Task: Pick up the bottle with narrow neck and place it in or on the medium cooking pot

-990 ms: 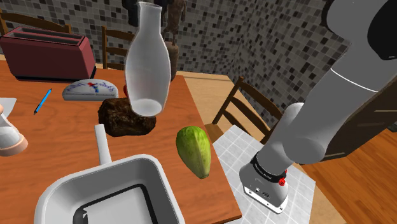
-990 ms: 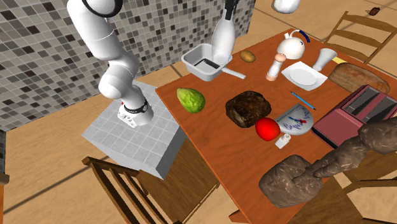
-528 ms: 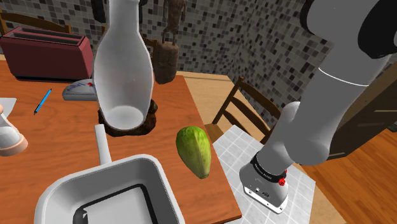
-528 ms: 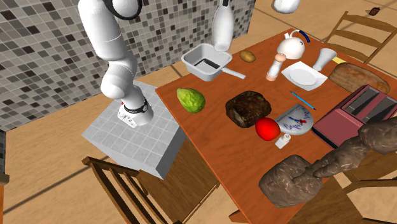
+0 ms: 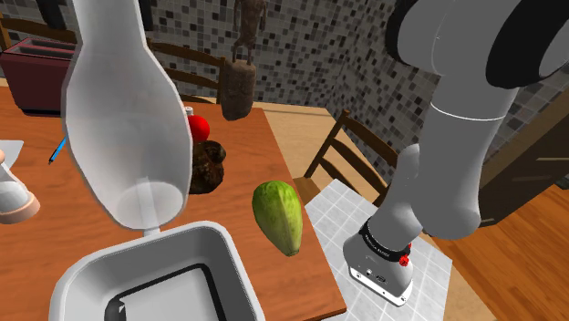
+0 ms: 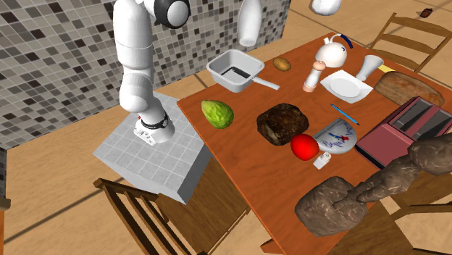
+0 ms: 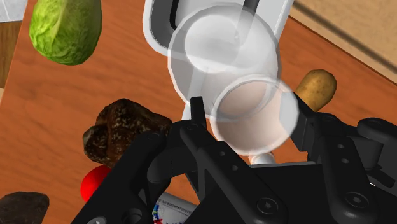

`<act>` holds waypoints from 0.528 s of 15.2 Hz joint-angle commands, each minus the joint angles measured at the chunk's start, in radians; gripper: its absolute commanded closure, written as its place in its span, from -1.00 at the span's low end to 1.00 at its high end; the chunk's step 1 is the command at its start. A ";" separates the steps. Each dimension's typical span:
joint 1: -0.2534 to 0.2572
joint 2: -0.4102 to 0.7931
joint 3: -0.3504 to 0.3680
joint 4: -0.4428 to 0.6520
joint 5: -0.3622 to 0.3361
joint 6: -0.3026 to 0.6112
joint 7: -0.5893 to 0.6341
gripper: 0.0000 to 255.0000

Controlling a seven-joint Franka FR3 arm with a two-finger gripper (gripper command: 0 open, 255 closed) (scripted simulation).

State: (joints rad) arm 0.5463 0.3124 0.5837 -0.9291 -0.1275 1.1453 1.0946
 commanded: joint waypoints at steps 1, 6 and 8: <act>-0.021 -0.029 0.000 -0.071 0.018 0.045 -0.004 1.00; -0.066 -0.100 -0.005 -0.240 0.061 0.151 -0.025 1.00; -0.078 -0.122 -0.008 -0.296 0.073 0.188 -0.033 1.00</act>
State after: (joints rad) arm 0.4768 0.2045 0.5777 -1.1898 -0.0624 1.3094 1.0671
